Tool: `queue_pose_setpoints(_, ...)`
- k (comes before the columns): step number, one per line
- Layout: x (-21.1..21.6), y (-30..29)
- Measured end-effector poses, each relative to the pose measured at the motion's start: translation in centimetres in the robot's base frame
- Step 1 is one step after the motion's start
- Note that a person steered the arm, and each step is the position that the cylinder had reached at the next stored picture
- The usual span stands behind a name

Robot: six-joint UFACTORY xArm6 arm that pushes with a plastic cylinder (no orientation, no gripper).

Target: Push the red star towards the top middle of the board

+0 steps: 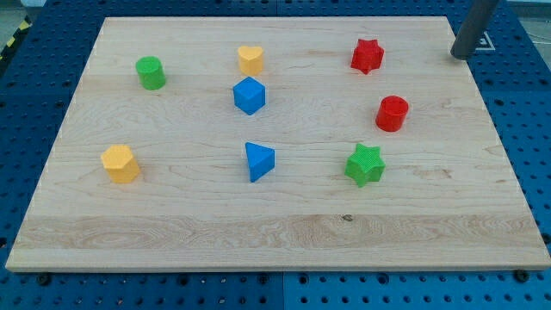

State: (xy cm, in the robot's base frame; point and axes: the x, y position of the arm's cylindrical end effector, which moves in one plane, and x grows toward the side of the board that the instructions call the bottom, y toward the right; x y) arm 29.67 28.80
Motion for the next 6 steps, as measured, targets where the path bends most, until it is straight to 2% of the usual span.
queue_pose_setpoints(6,1.2,-10.8)
